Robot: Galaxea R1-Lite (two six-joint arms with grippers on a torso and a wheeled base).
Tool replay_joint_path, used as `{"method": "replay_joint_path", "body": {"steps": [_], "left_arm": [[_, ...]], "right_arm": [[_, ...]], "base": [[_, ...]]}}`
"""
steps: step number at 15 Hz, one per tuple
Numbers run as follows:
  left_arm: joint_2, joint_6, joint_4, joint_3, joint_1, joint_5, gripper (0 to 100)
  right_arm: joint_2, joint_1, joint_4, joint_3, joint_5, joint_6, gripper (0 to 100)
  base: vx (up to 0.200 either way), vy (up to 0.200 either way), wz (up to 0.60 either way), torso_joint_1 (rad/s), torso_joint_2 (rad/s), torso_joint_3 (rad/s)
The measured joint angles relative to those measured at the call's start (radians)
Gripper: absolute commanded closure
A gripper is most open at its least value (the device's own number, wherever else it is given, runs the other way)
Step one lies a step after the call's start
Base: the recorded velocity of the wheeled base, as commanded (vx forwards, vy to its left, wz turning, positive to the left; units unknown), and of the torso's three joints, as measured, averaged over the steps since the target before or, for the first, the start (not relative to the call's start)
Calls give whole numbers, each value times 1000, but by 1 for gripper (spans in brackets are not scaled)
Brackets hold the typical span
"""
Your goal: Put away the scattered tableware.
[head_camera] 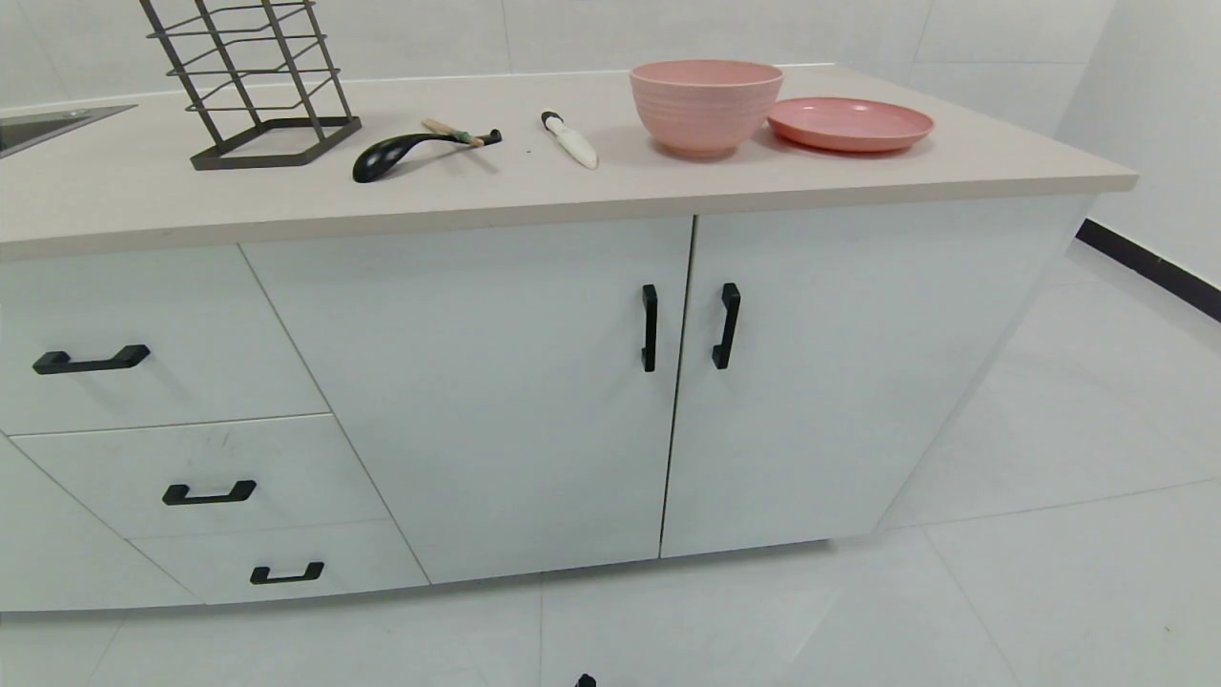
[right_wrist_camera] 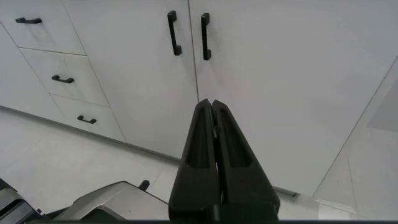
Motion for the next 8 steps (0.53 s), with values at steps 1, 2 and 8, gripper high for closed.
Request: {"method": "replay_joint_path", "body": {"steps": [1,2,8], "left_arm": [[0,-1,0,0,0,0,0],[0,-2,0,0,0,-1,0],[0,0,0,0,0,-5,0]], "right_arm": [[73,5,-61,-6,1,-10,100],[160,10,-144,-9,2,-19,0],[756,133,-733,10,22,-49,0]], "base": [[0,0,0,0,0,0],[0,0,0,0,0,0],[0,0,0,0,0,0]]}}
